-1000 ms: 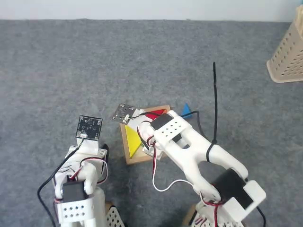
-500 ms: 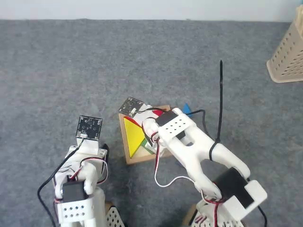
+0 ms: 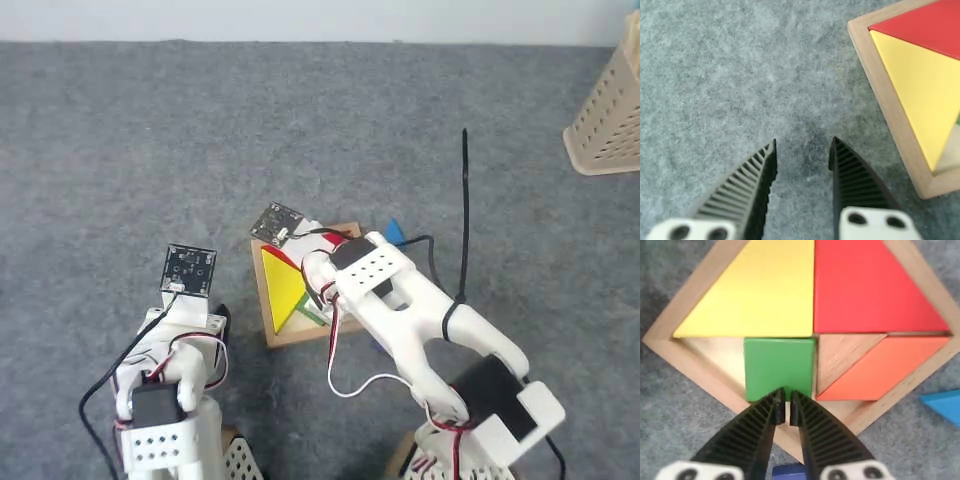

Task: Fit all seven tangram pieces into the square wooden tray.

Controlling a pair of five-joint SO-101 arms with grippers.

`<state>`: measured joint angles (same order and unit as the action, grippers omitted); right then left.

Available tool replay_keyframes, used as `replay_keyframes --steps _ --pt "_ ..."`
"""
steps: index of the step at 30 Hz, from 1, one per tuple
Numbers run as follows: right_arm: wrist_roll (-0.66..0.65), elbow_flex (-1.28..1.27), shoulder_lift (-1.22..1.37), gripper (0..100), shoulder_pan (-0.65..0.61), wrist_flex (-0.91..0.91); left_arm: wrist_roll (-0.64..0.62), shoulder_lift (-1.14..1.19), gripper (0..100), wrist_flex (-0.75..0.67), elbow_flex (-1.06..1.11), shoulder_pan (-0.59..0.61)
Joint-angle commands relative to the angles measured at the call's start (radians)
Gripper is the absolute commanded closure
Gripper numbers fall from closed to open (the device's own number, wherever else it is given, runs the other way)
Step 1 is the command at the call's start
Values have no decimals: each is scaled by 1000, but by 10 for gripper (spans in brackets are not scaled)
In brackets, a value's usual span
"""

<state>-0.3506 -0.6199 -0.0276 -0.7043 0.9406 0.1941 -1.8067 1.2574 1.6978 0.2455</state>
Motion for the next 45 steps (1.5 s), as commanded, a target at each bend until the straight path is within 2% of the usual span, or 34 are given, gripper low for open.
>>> replay_keyframes --steps 1,14,18,25,32,37,45 --pt "8 9 -36 992 12 -36 2 -18 833 6 -12 0" --pt "12 11 -54 992 19 -120 2 -18 833 6 -12 0" --pt "77 0 -131 992 19 -111 2 -18 833 6 -12 0" --pt "81 -101 -248 992 12 -104 2 -18 833 6 -12 0" --pt "80 -98 -97 992 12 -168 2 -18 833 6 -12 0" --pt "49 -18 25 992 19 -151 2 -18 833 6 -12 0" --pt "46 43 81 992 93 -151 2 -18 833 6 -12 0"
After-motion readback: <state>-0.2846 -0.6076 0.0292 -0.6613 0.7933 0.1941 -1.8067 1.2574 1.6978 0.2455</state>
